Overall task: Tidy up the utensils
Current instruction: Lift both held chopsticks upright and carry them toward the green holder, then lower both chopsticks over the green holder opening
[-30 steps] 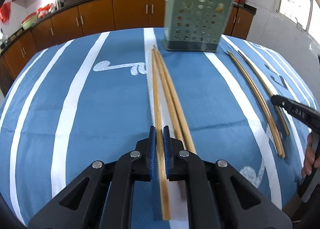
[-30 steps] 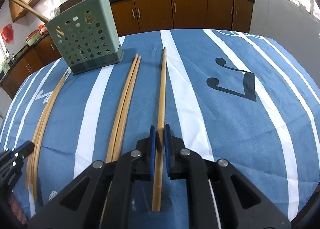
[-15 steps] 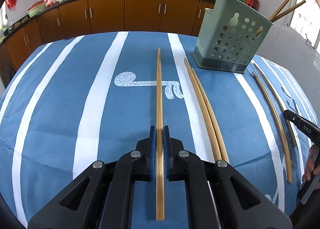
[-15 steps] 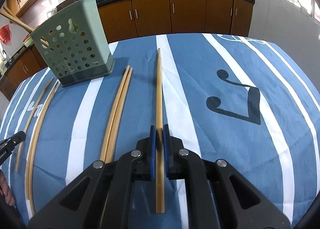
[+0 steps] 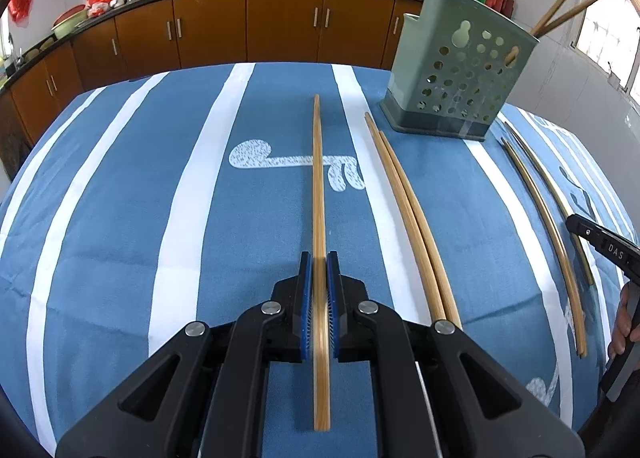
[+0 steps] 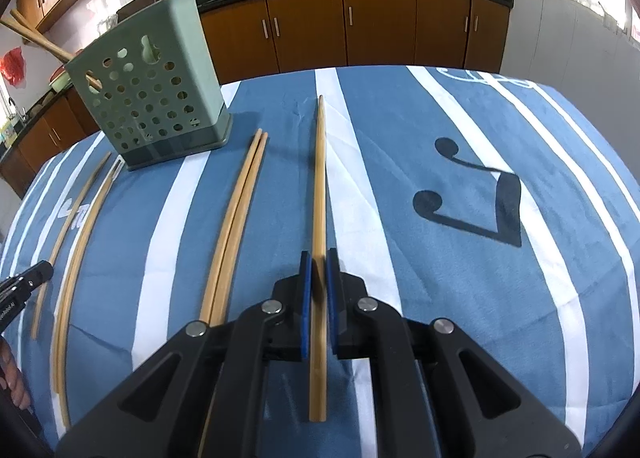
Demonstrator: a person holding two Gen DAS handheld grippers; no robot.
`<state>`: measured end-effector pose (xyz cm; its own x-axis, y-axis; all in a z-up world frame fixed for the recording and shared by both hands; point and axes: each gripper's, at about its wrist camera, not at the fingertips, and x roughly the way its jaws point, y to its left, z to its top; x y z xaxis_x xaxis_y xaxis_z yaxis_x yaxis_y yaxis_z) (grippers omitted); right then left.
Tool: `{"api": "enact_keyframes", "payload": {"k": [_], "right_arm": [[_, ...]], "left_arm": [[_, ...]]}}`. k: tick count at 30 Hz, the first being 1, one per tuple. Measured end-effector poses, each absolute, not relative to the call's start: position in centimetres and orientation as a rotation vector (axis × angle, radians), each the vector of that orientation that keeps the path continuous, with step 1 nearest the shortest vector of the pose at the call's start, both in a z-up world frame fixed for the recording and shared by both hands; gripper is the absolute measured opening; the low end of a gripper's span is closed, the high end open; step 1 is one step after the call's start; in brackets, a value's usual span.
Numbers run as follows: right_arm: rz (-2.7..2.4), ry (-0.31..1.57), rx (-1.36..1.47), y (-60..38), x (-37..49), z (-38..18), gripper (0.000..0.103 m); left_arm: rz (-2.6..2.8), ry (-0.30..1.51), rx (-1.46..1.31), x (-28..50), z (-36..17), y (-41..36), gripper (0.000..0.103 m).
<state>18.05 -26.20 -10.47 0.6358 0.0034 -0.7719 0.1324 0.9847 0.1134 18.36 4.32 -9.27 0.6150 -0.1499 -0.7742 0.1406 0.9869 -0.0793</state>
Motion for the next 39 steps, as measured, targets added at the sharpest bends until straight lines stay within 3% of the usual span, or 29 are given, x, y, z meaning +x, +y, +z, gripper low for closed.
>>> {"api": "enact_keyframes", "payload": {"k": [15, 29, 39], "right_arm": [[-0.05, 0.772, 0.219, -27.2, 15.9, -7.5, 0.008], [-0.04, 0.504, 0.276, -28.2, 13.1, -0.3, 0.008], [-0.008, 0.446, 0.261, -27.7, 13.3, 2.6, 0.008]], "left_arm": [[-0.171, 0.866, 0.014, 17.1, -8.0, 4.6, 0.007], [-0.176, 0.625, -0.121, 15.4, -0.1, 6.4, 0.007], [-0.185, 0.525, -0.139, 15.0, 3.3, 6.4, 0.007]]}}
